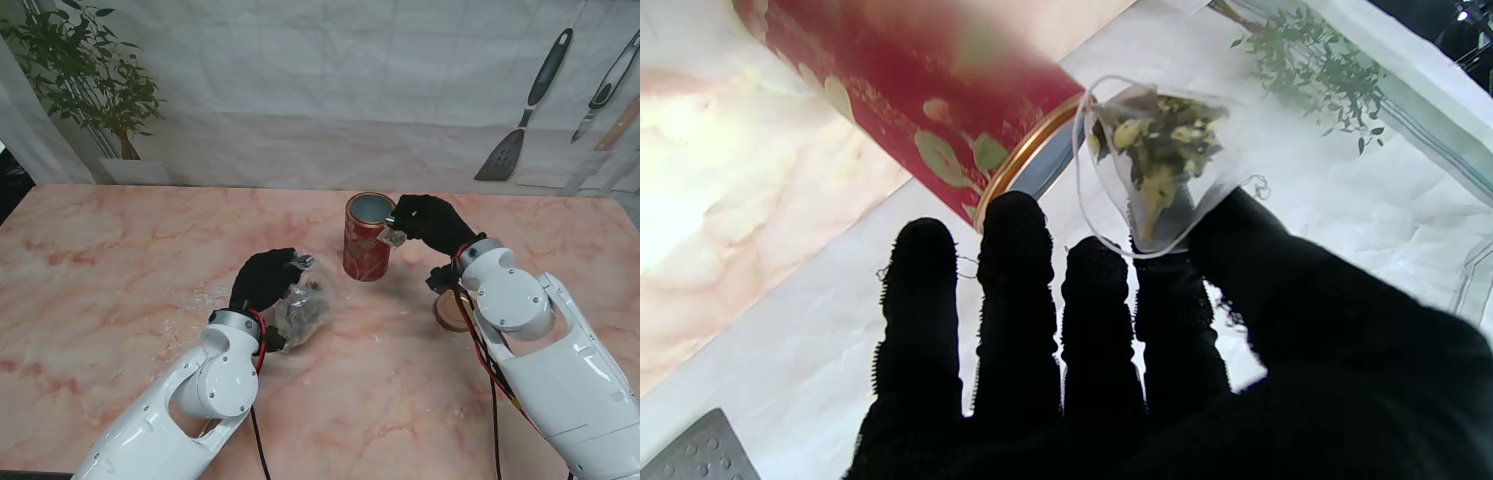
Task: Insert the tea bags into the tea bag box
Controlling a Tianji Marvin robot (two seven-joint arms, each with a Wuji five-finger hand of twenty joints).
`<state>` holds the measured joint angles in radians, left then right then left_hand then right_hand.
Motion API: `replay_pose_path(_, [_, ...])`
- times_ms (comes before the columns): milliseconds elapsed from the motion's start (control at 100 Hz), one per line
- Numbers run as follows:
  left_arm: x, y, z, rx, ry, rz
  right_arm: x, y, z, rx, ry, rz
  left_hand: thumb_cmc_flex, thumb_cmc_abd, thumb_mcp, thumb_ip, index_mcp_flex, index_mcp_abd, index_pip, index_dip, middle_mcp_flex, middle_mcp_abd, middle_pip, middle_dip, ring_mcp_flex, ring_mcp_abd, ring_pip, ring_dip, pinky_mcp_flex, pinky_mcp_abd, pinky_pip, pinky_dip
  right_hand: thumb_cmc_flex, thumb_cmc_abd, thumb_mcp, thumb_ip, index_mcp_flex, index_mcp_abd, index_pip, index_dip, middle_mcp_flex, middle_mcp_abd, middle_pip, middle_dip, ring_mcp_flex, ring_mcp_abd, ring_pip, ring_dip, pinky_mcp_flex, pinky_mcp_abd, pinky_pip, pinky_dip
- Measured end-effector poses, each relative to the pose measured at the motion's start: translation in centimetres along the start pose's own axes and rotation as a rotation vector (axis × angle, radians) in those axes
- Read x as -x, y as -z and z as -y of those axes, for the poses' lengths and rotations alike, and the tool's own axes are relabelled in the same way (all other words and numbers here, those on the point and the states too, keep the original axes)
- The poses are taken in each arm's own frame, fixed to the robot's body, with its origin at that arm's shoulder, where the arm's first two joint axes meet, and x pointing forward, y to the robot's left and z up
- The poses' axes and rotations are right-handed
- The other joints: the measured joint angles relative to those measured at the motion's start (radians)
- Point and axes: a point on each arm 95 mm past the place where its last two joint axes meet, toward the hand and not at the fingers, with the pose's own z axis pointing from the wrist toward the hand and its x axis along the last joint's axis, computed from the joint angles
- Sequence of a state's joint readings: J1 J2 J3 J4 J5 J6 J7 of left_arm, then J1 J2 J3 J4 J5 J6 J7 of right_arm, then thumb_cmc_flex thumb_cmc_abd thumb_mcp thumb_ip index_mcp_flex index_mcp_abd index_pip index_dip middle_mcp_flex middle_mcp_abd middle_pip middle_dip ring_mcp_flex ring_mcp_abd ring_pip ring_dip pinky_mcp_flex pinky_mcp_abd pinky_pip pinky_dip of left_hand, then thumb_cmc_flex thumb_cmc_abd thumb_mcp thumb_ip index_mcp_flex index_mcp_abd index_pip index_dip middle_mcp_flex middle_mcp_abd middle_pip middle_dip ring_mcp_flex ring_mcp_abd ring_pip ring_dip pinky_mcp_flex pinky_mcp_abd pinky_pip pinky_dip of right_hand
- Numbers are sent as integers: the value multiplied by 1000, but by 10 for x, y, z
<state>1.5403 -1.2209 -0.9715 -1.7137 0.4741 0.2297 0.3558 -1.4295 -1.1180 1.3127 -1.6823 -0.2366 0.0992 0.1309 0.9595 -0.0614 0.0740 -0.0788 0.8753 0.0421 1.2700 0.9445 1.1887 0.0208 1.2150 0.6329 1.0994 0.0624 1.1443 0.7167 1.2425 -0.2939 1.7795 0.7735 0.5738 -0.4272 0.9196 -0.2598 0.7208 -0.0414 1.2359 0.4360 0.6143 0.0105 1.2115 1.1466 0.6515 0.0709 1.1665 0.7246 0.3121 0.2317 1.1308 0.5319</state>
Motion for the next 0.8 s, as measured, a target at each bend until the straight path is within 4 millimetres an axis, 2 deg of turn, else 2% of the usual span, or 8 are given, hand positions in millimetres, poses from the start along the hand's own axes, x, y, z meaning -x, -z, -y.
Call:
replay_pose_path(340, [1,0,-2,19,3,2,-7,-19,-14,96,4,40,-9,-1,13,0,0,0,0,0,0,0,0,0,0,0,0,0,0,0,0,0,-1,-3,14,0,0,-1,-1,0,3,-2,-1,0,12,0,0,0,2,0,0,0])
replay_pose_path(800, [2,0,-2,21,1,-4,-5,-61,-3,109,92,129,-9,-1,14,0,0,0,0,0,0,0,0,0,0,0,0,0,0,0,0,0,-5,-16,35,-2,12,-12,-10,-8,23,-19,-2,0,28,-1,0,0,12,-2,0,0])
